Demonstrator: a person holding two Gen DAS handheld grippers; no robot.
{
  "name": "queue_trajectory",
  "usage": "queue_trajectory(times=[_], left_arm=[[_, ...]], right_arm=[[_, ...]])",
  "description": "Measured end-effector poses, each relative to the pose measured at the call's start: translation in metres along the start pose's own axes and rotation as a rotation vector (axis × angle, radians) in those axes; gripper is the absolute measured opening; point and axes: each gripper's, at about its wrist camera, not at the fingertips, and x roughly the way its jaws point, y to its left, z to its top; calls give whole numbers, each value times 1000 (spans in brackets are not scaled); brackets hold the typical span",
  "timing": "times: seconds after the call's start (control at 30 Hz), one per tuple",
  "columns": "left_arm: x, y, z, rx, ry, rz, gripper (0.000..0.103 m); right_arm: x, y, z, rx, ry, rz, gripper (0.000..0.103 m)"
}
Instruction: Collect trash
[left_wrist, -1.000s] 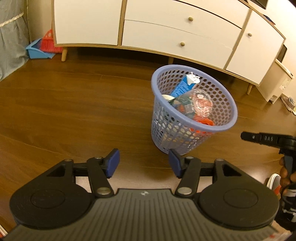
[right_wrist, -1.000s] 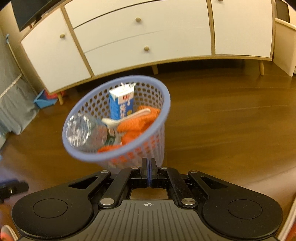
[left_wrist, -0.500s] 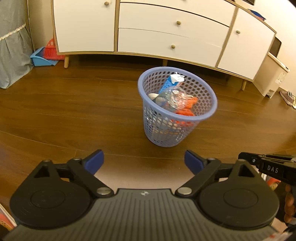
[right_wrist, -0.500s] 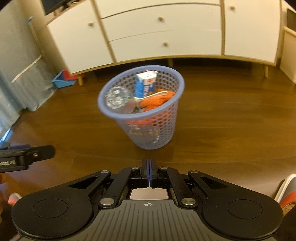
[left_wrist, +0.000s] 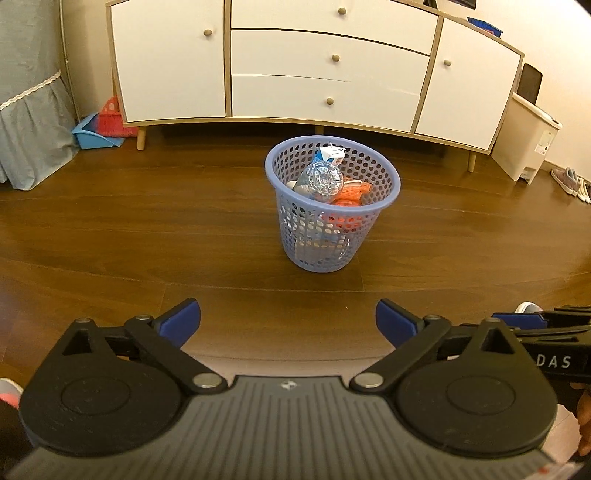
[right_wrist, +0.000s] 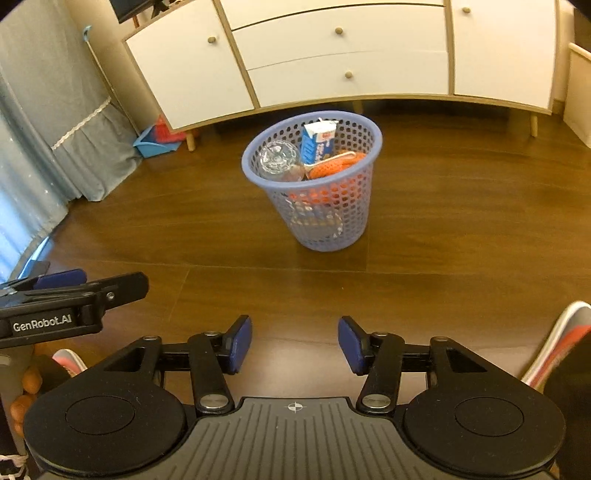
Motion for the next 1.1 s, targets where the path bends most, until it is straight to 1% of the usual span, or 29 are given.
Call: queue_trajectory(times=[0.2, 0.43, 0.67, 0.8, 1.1], left_arm=[[-16, -2, -12, -7, 9, 12, 100], [-28, -3, -19, -10, 4, 29, 100], [-39, -10, -27, 43, -14, 72, 102], [-46, -14, -33, 58, -22, 71, 102], [-62, -10, -37, 20, -15, 37, 102]], right_arm=[[-12, -1, -7, 19, -4, -22, 49], [-26, 0, -12, 24, -12, -39, 49], [-39, 3, -15, 23, -33, -42, 49], [-46, 6, -19, 7, -45, -41, 49], [-53, 11, -24, -10, -54, -40, 49]])
